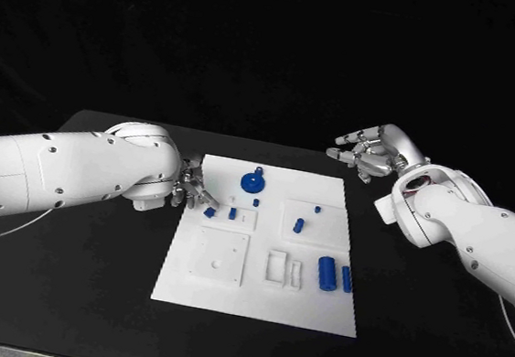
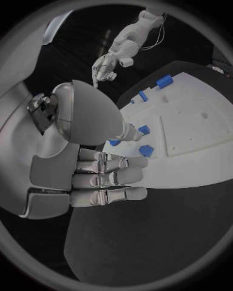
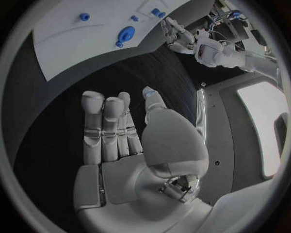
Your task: Assemble the parts on the task board
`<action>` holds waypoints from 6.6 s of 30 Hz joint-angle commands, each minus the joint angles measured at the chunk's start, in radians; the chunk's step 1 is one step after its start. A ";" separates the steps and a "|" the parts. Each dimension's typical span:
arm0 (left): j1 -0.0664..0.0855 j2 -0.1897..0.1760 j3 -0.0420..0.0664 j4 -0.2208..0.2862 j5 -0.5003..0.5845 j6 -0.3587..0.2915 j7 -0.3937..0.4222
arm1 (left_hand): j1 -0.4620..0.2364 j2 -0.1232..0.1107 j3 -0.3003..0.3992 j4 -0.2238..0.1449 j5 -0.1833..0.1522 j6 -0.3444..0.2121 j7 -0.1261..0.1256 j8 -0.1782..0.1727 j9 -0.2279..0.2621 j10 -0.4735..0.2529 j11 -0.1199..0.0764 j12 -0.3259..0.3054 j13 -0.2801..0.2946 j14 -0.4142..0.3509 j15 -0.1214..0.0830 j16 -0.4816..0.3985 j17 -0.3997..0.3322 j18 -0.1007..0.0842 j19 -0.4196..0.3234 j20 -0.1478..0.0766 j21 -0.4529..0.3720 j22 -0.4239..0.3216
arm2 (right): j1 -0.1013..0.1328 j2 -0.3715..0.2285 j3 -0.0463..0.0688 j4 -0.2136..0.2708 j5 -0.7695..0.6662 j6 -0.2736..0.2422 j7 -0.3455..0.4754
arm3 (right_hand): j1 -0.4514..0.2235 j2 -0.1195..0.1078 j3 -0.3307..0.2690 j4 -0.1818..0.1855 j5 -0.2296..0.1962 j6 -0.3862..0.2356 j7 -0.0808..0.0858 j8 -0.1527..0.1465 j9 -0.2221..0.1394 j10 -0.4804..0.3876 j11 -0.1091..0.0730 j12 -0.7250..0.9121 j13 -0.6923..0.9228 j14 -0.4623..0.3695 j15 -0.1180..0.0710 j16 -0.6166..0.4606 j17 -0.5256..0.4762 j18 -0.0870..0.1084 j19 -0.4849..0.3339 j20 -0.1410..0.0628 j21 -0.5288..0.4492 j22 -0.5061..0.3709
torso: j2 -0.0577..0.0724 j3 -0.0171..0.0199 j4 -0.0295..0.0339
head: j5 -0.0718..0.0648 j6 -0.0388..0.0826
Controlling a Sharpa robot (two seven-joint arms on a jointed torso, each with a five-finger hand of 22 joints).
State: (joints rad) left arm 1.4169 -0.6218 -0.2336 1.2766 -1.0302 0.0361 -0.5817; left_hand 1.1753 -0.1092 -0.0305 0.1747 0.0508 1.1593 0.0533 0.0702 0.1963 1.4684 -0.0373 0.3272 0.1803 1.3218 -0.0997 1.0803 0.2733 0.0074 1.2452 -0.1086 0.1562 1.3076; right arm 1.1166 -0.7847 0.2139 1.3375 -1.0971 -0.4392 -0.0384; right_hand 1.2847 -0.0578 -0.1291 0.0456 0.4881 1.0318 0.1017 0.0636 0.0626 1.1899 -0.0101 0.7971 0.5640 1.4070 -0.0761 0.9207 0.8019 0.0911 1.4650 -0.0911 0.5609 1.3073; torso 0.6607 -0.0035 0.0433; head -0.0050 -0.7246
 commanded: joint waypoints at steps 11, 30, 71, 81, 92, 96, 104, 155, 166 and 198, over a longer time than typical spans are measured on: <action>-0.006 0.032 -0.006 -0.039 -0.028 0.068 -0.010 | -0.008 -0.014 -0.046 0.097 -0.003 -0.004 0.001 0.004 -0.046 0.036 0.010 -0.008 0.006 -0.004 0.010 0.003 0.001 -0.007 0.015 0.004 -0.030 0.014 | 0.000 0.002 0.001 0.000 -0.005 0.008 0.009 | -0.001 0.002 0.002 0.003 0.006 -0.007 0.001 -0.001 0.000 0.007 0.000 -0.001 -0.001 0.002 -0.004 0.000 -0.001 0.007 0.048 -0.008 -0.004 0.060 | 0.001 -0.0006 0.0001 | -0.006 -0.007; -0.016 0.047 -0.007 -0.058 -0.014 0.109 -0.003 | 0.040 0.122 -0.091 -0.075 0.009 0.008 0.001 0.008 -0.052 0.033 0.009 -0.007 0.020 -0.011 0.011 0.013 -0.003 -0.007 0.023 0.007 -0.055 0.018 | 0.000 0.004 0.001 -0.001 -0.005 0.009 0.010 | -0.001 0.002 0.002 0.003 0.006 -0.007 0.001 -0.001 0.000 0.007 0.000 -0.001 -0.001 0.002 -0.004 0.000 -0.001 0.007 0.048 -0.008 -0.004 0.060 | 0.000 -0.0005 0.0014 | -0.010 -0.008; -0.031 0.062 -0.006 -0.085 0.051 0.115 0.003 | 0.169 0.261 -0.094 -0.182 0.206 -0.055 0.019 -0.002 -0.128 0.033 0.008 -0.002 0.026 -0.008 0.011 0.034 -0.002 -0.007 0.026 0.005 -0.056 0.021 | -0.002 0.006 0.001 -0.001 -0.005 0.011 0.012 | -0.001 0.003 0.003 0.001 0.006 -0.007 0.001 -0.001 0.000 0.007 -0.001 -0.001 -0.002 0.003 -0.004 0.000 -0.002 0.007 0.048 -0.008 -0.001 0.061 | -0.001 0.0001 0.0010 | -0.006 -0.013; -0.033 0.056 -0.006 -0.094 0.113 0.103 0.007 | 0.194 0.295 -0.073 -0.242 0.276 -0.065 0.024 0.000 -0.129 0.035 0.008 -0.001 0.026 -0.006 0.010 0.041 0.003 -0.007 0.021 0.002 -0.039 0.023 | -0.004 0.005 0.001 -0.001 -0.003 0.010 0.013 | -0.001 0.003 0.003 0.001 0.006 -0.007 0.001 -0.001 0.000 0.007 -0.001 -0.001 -0.002 0.003 -0.004 0.000 -0.002 0.007 0.048 -0.008 -0.001 0.061 | -0.002 -0.0007 0.0020 | -0.003 -0.013; -0.033 0.048 -0.006 -0.098 0.175 0.028 0.029 | 0.222 0.299 -0.060 -0.339 0.298 0.016 0.004 0.029 -0.112 0.046 -0.001 0.047 0.038 0.019 -0.002 0.064 0.016 -0.006 0.021 -0.010 0.009 0.025 | -0.006 0.006 0.001 -0.001 -0.002 0.008 0.015 | -0.002 0.004 0.002 0.000 0.008 -0.005 0.001 -0.001 0.000 0.008 -0.001 0.000 -0.001 0.003 -0.004 0.001 -0.002 0.007 0.048 -0.008 -0.001 0.061 | -0.001 -0.0004 0.0013 | 0.001 -0.006; -0.034 0.044 -0.006 -0.100 0.198 -0.012 0.042 | 0.192 0.255 0.110 -0.361 0.138 0.050 -0.004 0.027 -0.077 0.046 -0.004 0.083 0.028 0.030 -0.006 0.070 0.027 -0.003 0.010 -0.015 0.054 0.024 | -0.006 0.006 0.001 -0.001 -0.002 0.008 0.015 | -0.002 0.004 0.002 0.000 0.008 -0.005 0.001 -0.001 0.000 0.008 -0.001 0.000 -0.001 0.003 -0.004 0.001 -0.002 0.007 0.048 -0.008 -0.001 0.061 | -0.001 -0.0007 0.0019 | 0.002 -0.003; -0.035 0.028 -0.006 -0.097 0.258 -0.072 0.065 | 0.157 0.186 0.250 -0.332 0.157 0.075 -0.013 0.020 0.003 0.047 -0.010 0.120 0.016 0.042 -0.009 0.072 0.050 0.003 -0.003 -0.016 0.105 0.023 | -0.008 0.006 0.001 -0.002 -0.001 0.008 0.015 | -0.002 0.004 0.002 0.000 0.008 -0.005 0.001 -0.001 0.000 0.008 -0.001 0.000 -0.001 0.003 -0.004 0.001 -0.002 0.007 0.048 -0.008 -0.001 0.061 | 0.000 -0.0002 0.0001 | 0.004 -0.002; -0.038 -0.131 -0.004 0.107 1.040 -0.236 0.598 | 0.123 0.150 0.298 -0.360 0.221 0.112 -0.025 -0.006 0.090 0.049 -0.023 0.191 0.011 0.060 -0.027 0.070 0.082 -0.007 -0.013 -0.037 0.146 0.020 | -0.056 0.025 -0.001 0.189 -0.362 0.006 -0.048 | -0.023 0.026 0.161 -0.241 -0.132 0.052 -0.006 -0.003 -0.001 -0.019 -0.003 0.119 0.228 0.007 -0.005 0.025 0.023 -0.003 0.047 -0.010 0.060 0.072 | -0.003 -0.0017 -0.0001 | 0.021 0.063; -0.043 -0.143 -0.005 0.121 1.059 -0.291 0.623 | 0.122 0.152 0.298 -0.360 0.223 0.112 -0.026 -0.006 0.088 0.048 -0.025 0.191 0.009 0.061 -0.028 0.067 0.082 -0.007 -0.010 -0.038 0.148 0.020 | -0.064 0.049 -0.007 0.219 -0.458 0.012 -0.096 | -0.032 -0.014 0.278 -0.225 -0.171 0.058 -0.008 -0.002 -0.001 -0.009 -0.006 0.099 0.265 0.011 -0.007 0.025 0.032 -0.007 0.045 -0.012 0.072 0.072 | -0.004 -0.0027 -0.0007 | 0.024 0.077; -0.032 -0.143 -0.002 0.097 1.029 -0.440 0.758 | 0.143 0.133 0.208 -0.321 0.085 0.026 0.016 -0.005 -0.048 -0.012 0.024 -0.145 -0.110 -0.022 0.035 -0.195 -0.047 -0.005 -0.056 0.025 -0.036 -0.089 | 0.002 0.261 -0.057 -0.073 -0.532 0.317 -0.125 | -0.021 -0.042 0.354 -0.165 -0.269 0.088 -0.015 -0.002 -0.001 0.079 -0.002 0.341 0.560 0.027 0.000 0.143 0.205 -0.018 0.039 -0.007 0.218 0.094 | 0.001 -0.0126 0.0177 | 0.038 0.077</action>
State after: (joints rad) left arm 1.3830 -0.7674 -0.2364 1.3714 -0.0046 -0.3813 0.1274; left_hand 1.3201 0.0322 0.1745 -0.1474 0.1421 1.1839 0.0678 0.0659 0.1542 1.4524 -0.0177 0.1865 0.0705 1.2932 -0.0673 0.8893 0.2270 0.0073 1.1828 -0.0820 0.1243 1.2217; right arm 1.1157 -0.5281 0.1568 1.2730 -1.6083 -0.1980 -0.1628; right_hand 1.2584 -0.0976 0.2239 -0.1254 0.2208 1.1235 0.0853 0.0635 0.0626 1.2639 -0.0128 1.1371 1.1231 1.4278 -0.0752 1.0631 1.0062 0.0920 1.4649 -0.0981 0.7725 1.3073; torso 0.6593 -0.0128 0.0543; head 0.0341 -0.6487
